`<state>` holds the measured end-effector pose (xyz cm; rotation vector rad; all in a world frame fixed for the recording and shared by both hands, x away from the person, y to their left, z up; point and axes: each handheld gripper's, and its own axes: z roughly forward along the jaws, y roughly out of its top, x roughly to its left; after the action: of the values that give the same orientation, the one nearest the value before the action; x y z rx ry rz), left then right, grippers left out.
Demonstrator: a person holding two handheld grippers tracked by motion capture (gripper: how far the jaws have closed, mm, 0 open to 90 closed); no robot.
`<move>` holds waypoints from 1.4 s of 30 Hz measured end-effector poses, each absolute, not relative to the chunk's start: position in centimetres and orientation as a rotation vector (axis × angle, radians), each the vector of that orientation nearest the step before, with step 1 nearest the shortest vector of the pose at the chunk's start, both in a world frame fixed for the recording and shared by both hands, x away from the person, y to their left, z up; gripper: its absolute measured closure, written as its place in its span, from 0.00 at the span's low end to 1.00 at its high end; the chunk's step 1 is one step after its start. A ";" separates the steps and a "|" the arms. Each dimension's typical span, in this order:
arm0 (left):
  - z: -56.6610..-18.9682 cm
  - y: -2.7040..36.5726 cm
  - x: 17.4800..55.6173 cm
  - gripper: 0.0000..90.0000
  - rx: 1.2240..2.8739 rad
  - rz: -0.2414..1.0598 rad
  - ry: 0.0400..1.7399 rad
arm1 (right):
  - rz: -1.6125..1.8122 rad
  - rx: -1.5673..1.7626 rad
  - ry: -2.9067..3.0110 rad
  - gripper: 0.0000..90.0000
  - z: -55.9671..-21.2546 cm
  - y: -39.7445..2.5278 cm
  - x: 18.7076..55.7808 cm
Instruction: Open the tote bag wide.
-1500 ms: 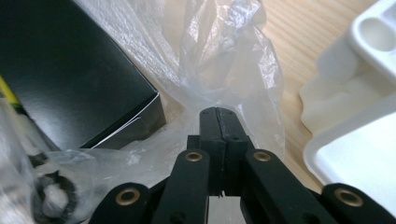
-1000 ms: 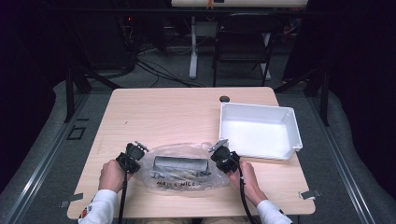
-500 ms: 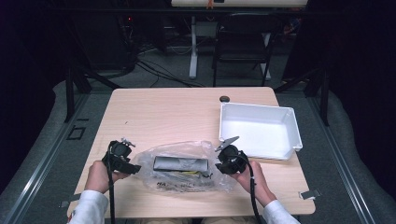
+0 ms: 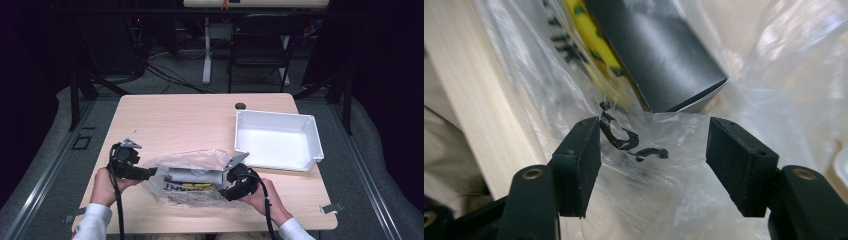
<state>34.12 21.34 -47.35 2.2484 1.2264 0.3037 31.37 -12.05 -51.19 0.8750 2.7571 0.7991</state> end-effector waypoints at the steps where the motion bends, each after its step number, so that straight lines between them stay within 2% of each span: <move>1: -47.8 21.0 34.5 0.25 2.248 0.319 1.238 | 0.779 0.864 2.770 0.48 -51.4 -11.9 31.4; 4: -49.3 20.3 35.6 0.30 2.268 0.287 1.248 | 0.743 0.864 2.777 0.59 -52.0 -11.5 31.4; 8: -50.8 20.2 36.1 0.55 2.286 0.246 1.248 | 0.701 0.865 2.786 0.77 -52.7 -11.2 31.6; 12: -51.5 20.4 36.0 0.89 2.288 0.230 1.250 | 0.628 0.844 2.790 0.96 -53.4 -10.9 31.6; 14: -51.9 20.3 36.0 0.99 2.313 0.229 1.250 | 0.632 0.850 2.795 1.00 -53.8 -10.8 31.6; 22: -52.7 21.3 35.9 1.00 2.449 0.363 1.318 | 0.591 0.821 2.852 1.00 -53.9 -11.6 31.0; 25: -53.1 22.0 36.1 1.00 2.459 0.369 1.345 | 0.577 0.805 2.887 1.00 -53.8 -12.2 30.9; 30: -53.2 21.3 36.2 1.00 2.510 0.438 1.319 | 0.616 0.788 2.929 1.00 -53.6 -12.5 30.3; 36: -53.3 21.4 35.6 1.00 2.614 0.415 1.299 | 0.593 0.718 2.983 1.00 -53.8 -12.1 29.7; 39: -53.3 22.0 35.5 1.00 2.605 0.368 1.312 | 0.569 0.738 2.989 1.00 -54.1 -12.2 30.0; 42: -53.5 21.6 35.5 1.00 2.620 0.397 1.301 | 0.579 0.785 2.976 1.00 -54.0 -12.5 30.5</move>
<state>35.54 21.62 -53.48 2.6201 1.3015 0.3969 30.48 -12.51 -54.05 0.7849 2.9760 0.5790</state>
